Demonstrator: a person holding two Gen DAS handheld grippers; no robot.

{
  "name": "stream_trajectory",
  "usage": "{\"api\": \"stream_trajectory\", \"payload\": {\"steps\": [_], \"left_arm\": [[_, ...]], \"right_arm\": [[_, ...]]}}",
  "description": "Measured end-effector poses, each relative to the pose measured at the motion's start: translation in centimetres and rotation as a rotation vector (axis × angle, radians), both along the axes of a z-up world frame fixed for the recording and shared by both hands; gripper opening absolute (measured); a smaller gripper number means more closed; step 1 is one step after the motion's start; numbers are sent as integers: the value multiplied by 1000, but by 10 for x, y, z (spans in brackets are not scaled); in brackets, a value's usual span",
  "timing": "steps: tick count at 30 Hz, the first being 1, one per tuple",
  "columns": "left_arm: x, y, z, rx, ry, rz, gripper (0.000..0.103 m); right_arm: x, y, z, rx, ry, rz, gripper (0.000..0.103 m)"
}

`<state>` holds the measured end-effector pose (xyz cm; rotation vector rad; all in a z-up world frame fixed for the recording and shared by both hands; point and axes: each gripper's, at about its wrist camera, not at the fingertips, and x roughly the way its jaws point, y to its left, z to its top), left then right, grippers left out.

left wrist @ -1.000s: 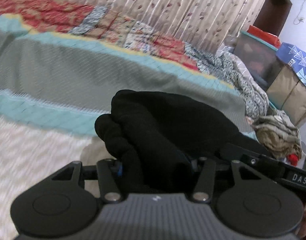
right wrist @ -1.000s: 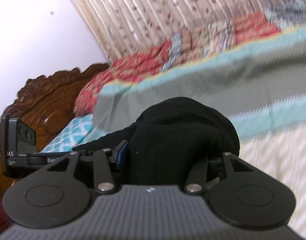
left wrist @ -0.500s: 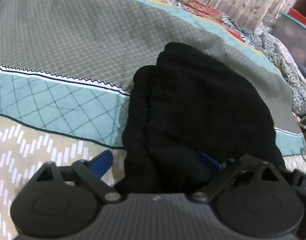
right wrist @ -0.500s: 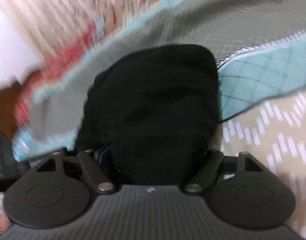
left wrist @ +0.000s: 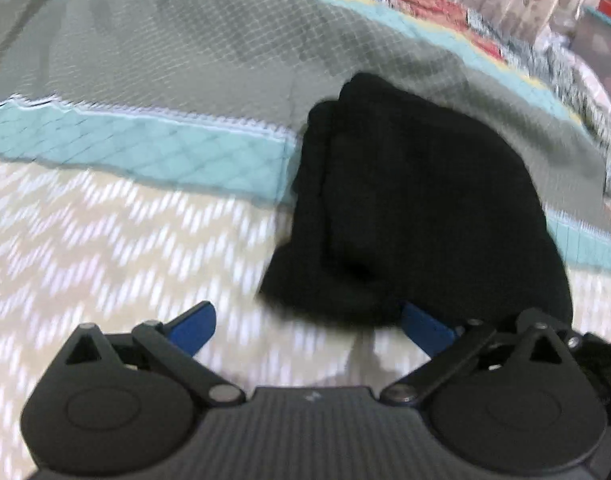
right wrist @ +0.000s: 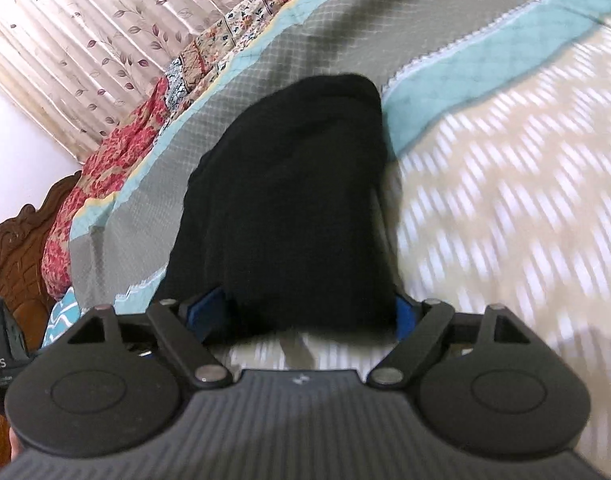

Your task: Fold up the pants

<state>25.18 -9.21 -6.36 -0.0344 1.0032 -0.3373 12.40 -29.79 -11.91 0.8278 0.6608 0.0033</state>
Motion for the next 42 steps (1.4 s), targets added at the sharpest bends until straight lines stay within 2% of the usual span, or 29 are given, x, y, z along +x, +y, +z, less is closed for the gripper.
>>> {"api": "stream_trajectory", "payload": {"steps": [7,11,15,18,20,28,35,42], "left_arm": [[-82,22,-14,140,9,-2,103],[-134,28,-18,226,-27,-52,103],[-170,40,-17,242,-32,-57,103],[-182,51,-15,224,-6,-37,103],[-189,57,-15,218,2,-30,103],[-215,69,-16,225,-10,-37,103],[-215,70,-16,224,-9,-41,103],[-213,70,-17,224,-1,-43,103]], "right_arm": [[-53,41,7,8,33,8,89],[-88,57,10,41,49,7,89],[-121,63,10,115,60,-16,89],[-141,67,11,155,73,-30,89],[-149,72,13,144,77,-24,89],[-164,96,23,-5,115,12,89],[-164,112,29,-131,161,35,89],[-174,107,29,-103,176,12,89]]}}
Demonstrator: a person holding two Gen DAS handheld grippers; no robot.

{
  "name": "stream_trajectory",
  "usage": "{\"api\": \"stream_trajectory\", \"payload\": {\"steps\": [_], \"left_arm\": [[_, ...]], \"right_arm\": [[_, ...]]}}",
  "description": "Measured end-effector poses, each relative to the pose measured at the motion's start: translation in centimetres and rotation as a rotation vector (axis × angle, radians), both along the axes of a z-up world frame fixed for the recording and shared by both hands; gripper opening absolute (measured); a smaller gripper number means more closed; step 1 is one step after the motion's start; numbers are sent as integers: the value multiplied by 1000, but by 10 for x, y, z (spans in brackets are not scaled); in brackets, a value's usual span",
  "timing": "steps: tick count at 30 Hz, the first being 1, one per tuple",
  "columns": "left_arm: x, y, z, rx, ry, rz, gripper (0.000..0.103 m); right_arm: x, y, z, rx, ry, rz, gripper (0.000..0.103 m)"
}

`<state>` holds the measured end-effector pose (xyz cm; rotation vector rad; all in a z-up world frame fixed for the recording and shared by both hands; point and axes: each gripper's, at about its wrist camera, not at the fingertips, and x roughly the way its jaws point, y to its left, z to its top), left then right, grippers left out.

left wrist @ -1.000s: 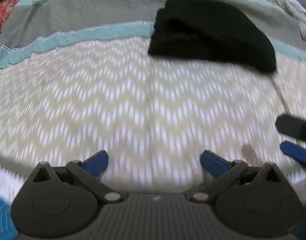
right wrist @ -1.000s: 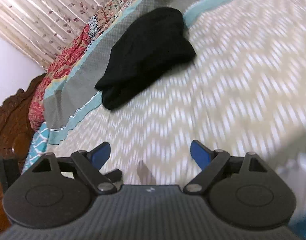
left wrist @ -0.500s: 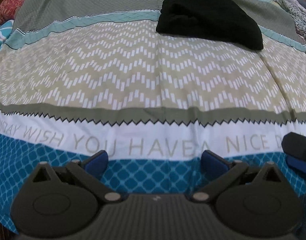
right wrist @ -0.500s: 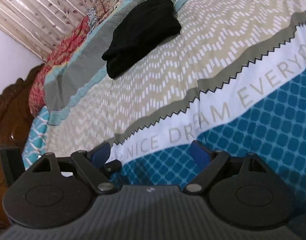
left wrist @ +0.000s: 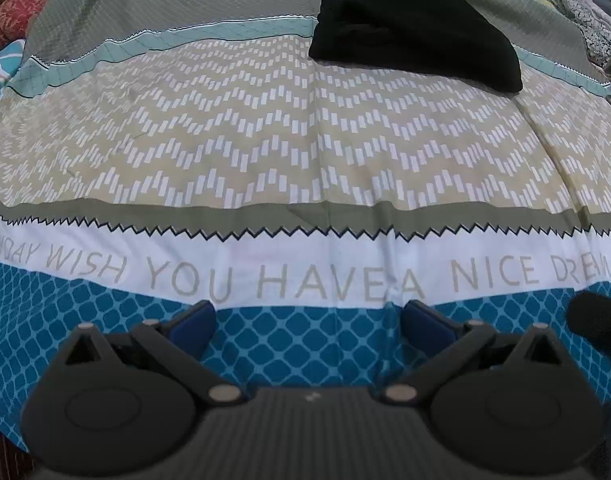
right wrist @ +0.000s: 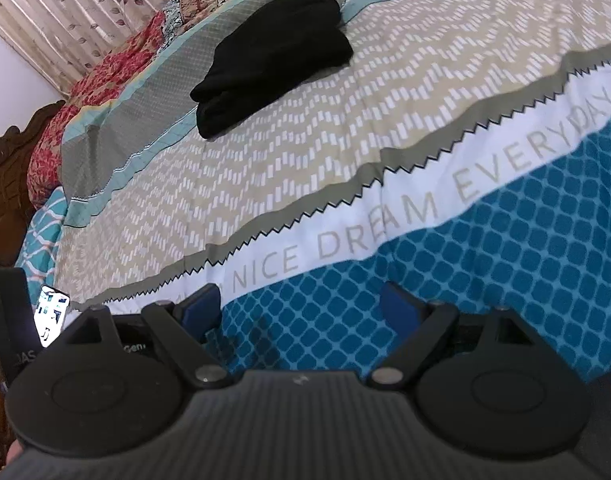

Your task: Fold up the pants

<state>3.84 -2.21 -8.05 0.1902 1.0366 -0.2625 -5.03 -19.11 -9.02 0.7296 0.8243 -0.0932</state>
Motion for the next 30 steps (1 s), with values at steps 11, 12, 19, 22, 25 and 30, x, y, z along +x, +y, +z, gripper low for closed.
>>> {"api": "stream_trajectory", "payload": {"steps": [11,12,19,22,25,30], "left_arm": [[1,-1,-2,-4,-35,-10,103],[1,0,-2,-6,-36,-10,103],[0,1,1,-10,-21,-6,103],[2,4,9,-15,-2,17,103],[-3,7,26,10,-85,37,103],[-20,8,60,36,-260,40,103]], "right_arm": [[0,9,2,-56,16,58,94],[0,9,1,-54,15,59,95],[0,13,5,-62,14,63,96],[-1,18,16,-125,-18,77,96],[-6,18,32,-178,-74,70,96],[-18,10,58,-199,-141,40,100]]}}
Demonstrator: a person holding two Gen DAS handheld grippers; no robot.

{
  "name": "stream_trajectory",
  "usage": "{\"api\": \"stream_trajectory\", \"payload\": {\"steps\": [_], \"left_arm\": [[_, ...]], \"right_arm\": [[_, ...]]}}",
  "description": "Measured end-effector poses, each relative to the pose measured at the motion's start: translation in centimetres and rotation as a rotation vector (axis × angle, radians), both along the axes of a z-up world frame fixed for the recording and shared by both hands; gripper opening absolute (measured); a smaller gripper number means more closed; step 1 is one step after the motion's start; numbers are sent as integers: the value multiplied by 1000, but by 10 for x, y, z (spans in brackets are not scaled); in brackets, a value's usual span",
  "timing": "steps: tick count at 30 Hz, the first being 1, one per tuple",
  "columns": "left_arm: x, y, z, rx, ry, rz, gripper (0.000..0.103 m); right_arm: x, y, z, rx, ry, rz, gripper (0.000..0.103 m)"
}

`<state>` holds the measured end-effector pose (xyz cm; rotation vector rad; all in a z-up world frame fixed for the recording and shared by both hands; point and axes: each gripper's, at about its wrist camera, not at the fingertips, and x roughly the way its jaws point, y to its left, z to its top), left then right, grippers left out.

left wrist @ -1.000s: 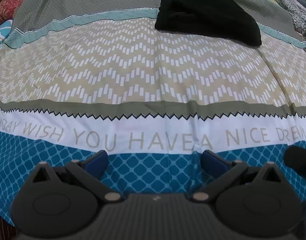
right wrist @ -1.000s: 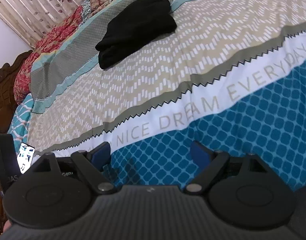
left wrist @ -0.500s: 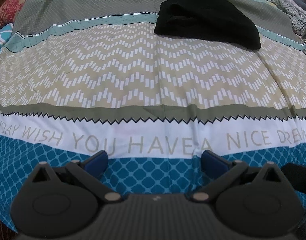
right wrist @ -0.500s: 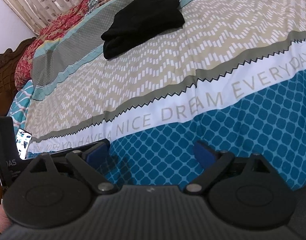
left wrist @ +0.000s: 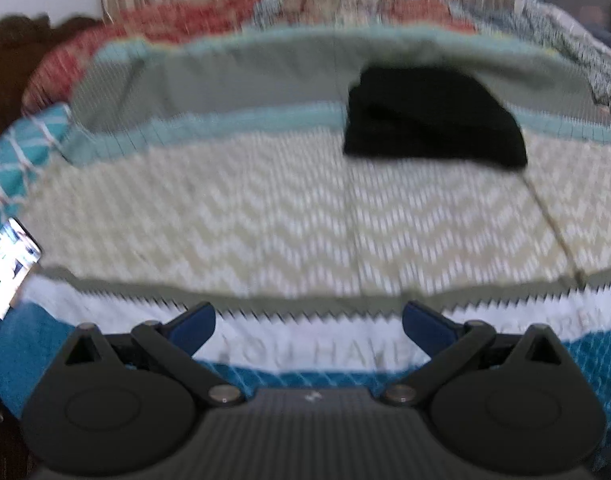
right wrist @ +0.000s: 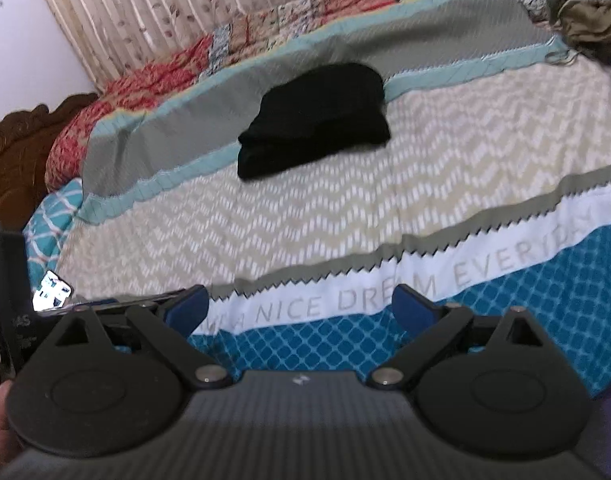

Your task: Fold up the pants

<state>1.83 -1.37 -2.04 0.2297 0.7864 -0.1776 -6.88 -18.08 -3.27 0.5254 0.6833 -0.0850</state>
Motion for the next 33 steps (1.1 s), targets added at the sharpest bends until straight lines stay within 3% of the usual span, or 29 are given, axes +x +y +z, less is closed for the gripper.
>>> {"api": "stream_trajectory", "payload": {"steps": [4,11,33], "left_arm": [[-6,1,20,3,-70,10,103],[-15,0,36,27,-120,31,103],[-37,-13,42,55,-95,-6,103]], "right_arm": [[-7,-6,9,23,-24,-31,100],[-12,-12,15,48,-43,-75,100],[-25,-10,6,60,-26,-101,100]]}}
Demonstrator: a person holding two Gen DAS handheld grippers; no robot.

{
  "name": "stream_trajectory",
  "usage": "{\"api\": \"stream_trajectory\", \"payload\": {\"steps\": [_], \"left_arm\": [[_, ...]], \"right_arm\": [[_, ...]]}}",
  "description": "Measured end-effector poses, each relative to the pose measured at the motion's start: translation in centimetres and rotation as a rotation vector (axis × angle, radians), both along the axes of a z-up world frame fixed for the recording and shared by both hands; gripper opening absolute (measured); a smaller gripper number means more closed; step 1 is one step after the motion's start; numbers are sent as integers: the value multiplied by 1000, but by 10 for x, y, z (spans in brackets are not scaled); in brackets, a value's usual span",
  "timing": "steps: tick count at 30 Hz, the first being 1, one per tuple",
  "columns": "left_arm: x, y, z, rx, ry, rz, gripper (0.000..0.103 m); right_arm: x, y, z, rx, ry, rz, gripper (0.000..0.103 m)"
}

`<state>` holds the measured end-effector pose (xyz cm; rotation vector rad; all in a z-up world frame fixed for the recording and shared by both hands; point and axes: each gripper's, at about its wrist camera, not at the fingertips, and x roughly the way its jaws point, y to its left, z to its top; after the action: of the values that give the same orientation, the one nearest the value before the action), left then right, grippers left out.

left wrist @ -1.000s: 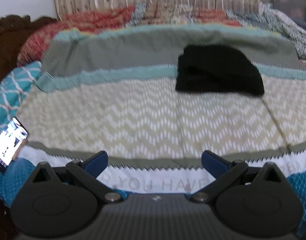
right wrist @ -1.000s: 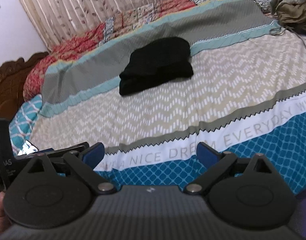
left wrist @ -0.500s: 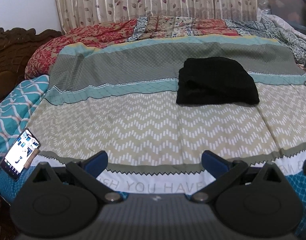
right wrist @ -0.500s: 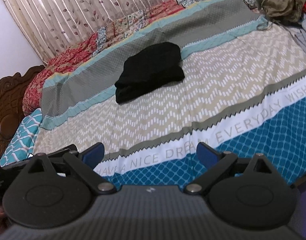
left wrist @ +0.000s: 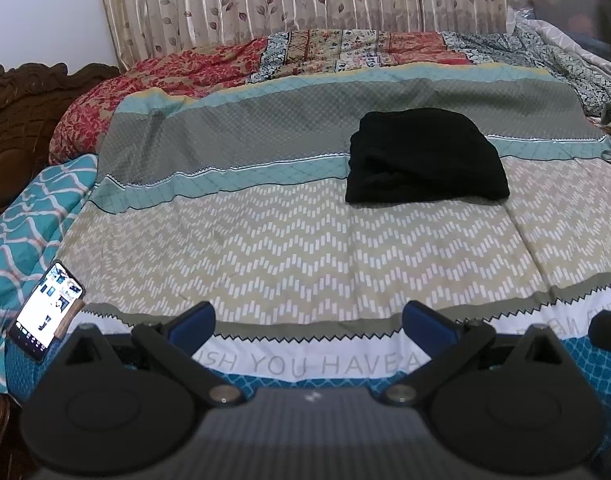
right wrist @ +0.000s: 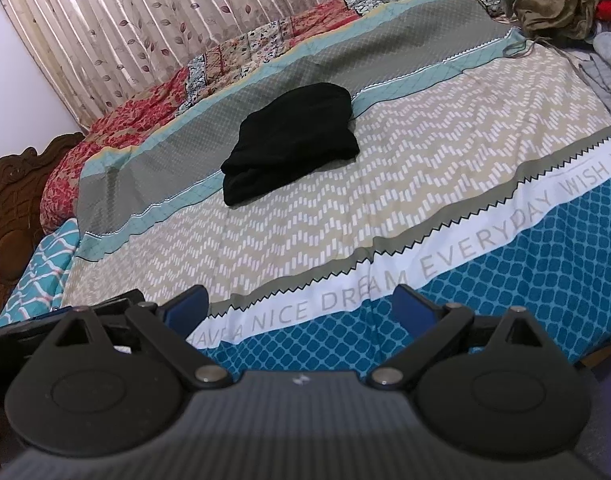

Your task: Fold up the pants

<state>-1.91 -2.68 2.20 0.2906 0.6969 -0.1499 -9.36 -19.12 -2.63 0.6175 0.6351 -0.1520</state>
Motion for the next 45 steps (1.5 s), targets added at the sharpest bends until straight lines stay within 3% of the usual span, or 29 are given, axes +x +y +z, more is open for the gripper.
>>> {"api": "stream_trajectory", "payload": {"steps": [45], "left_arm": [[-1,-4,-13,41,80,-28,103]], "right_arm": [[3,-6,-8,13,12,-10,100]]}}
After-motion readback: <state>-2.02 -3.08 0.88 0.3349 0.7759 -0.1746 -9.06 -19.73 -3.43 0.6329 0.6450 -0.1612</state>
